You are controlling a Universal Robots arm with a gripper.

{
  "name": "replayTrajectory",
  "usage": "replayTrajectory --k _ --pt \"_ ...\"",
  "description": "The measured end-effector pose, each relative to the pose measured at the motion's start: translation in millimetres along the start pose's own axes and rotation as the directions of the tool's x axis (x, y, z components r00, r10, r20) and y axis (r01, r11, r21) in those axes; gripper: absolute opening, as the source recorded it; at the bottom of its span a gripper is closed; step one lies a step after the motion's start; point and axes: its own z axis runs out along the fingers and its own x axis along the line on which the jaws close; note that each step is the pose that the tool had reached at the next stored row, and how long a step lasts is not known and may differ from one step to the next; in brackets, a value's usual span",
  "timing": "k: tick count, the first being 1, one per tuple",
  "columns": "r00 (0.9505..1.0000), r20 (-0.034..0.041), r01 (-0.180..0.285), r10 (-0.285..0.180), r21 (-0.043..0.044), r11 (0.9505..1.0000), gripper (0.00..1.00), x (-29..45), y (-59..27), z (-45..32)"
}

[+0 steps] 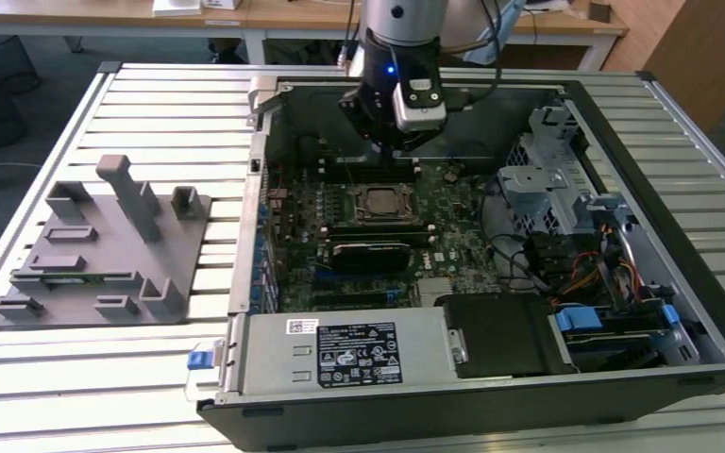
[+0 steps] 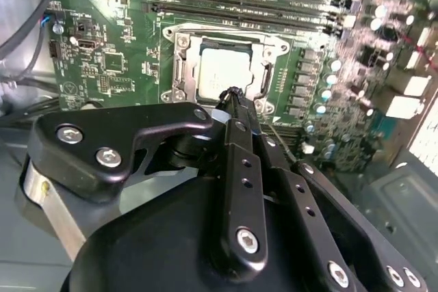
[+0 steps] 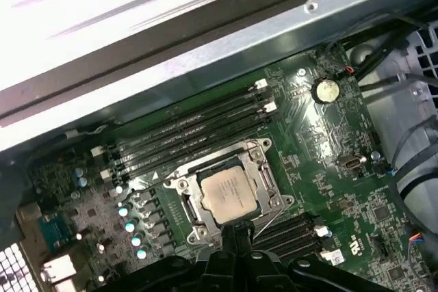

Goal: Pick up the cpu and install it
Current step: 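Install the first cpu locking lever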

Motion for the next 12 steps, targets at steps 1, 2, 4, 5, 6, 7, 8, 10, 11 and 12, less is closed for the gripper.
replayTrajectory --k 1,2,4,5,6,7,8,10,11,12 --pt "0.9999 0.0015 0.01 -0.01 0.0028 0.9999 0.11 0.5 -0.2 0.0" --pt "0.9998 0.003 0.017 -0.017 0.0059 0.9998 0.11 1.6 -0.7 0.0" --pt "0.9997 0.0041 0.024 -0.024 0.0087 0.9997 0.11 6.2 -2.7 -0.1" --pt "0.9997 0.0042 0.024 -0.024 0.0086 0.9997 0.11 8.0 -3.5 0.0" --pt "0.9997 0.0043 0.023 -0.024 0.0085 0.9997 0.11 10.0 -4.6 0.1" --pt "0.9997 0.0043 0.024 -0.024 0.0085 0.9997 0.11 11.6 -5.4 0.1" --pt "0.9995 0.0045 0.03 -0.03 0.0084 0.9995 0.11 12.4 -5.7 0.2" --pt "0.9979 0.0055 0.065 -0.065 0.0083 0.9979 0.11 12.4 -5.7 0.5" --pt "0.9964 0.0061 0.084 -0.084 0.0081 0.9964 0.11 12.4 -5.7 0.7" --pt "0.9947 0.0067 0.102 -0.102 0.008 0.9947 0.11 12.4 -5.7 0.9"
